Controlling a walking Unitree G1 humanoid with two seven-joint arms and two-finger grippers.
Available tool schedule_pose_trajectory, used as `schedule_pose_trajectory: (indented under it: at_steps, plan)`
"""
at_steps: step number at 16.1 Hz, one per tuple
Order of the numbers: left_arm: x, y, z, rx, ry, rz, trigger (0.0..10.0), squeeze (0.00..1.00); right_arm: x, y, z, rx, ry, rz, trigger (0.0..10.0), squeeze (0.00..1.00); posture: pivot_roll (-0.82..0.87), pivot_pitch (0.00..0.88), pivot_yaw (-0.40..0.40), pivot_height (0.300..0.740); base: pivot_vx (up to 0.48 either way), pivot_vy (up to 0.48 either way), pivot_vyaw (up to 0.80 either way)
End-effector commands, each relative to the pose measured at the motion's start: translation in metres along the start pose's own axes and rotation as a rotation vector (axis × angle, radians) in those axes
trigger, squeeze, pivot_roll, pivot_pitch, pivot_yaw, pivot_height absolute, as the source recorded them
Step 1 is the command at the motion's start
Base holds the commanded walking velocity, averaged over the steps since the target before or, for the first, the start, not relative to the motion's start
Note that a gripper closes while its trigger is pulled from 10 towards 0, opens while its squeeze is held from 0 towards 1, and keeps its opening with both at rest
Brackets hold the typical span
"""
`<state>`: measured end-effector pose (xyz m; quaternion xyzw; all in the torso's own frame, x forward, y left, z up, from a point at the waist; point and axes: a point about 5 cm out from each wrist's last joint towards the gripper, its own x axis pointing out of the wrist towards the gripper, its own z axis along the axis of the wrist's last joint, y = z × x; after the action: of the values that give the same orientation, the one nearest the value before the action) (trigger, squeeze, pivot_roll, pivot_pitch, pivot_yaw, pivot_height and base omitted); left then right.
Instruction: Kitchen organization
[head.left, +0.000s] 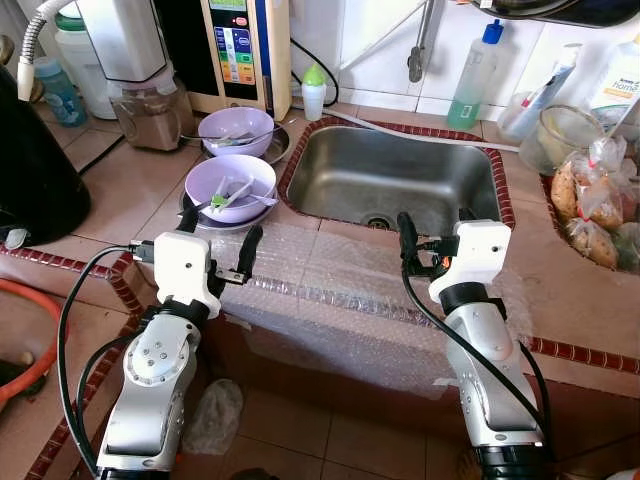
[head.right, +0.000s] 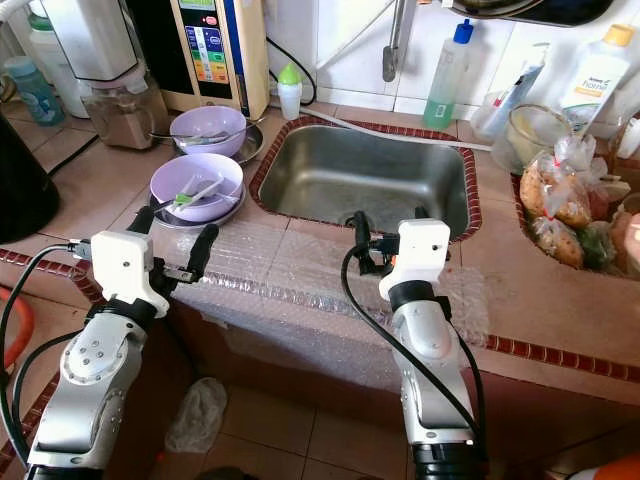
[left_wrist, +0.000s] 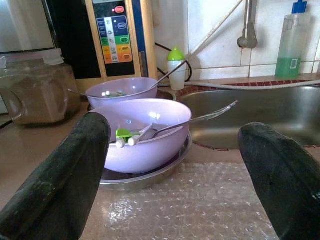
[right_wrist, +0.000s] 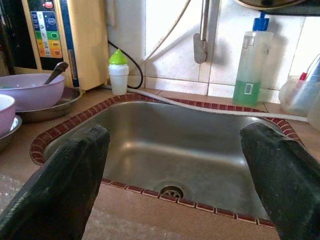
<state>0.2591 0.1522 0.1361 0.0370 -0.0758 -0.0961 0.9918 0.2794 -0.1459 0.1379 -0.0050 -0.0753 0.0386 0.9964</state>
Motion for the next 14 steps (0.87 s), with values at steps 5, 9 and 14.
schedule_pose_trajectory:
  at_steps: [5,9,14]
  plan:
    - [0.011,-0.007,-0.014,0.005,0.024,-0.013,10.0,0.0,-0.007,0.024,0.005,0.091,0.019,0.177,10.0,0.0,-0.05,0.0,0.01,0.74,0.0,0.0,0.0]
    - [0.023,-0.004,-0.015,0.015,0.001,0.014,10.0,0.0,-0.012,0.024,0.005,0.089,0.033,0.211,10.0,0.0,-0.07,0.0,0.01,0.74,0.0,0.0,0.0]
    - [0.025,0.006,-0.02,0.043,0.003,0.047,10.0,0.0,-0.015,0.027,0.005,0.091,0.039,0.231,10.0,0.0,-0.08,0.0,0.021,0.74,0.0,0.0,0.0]
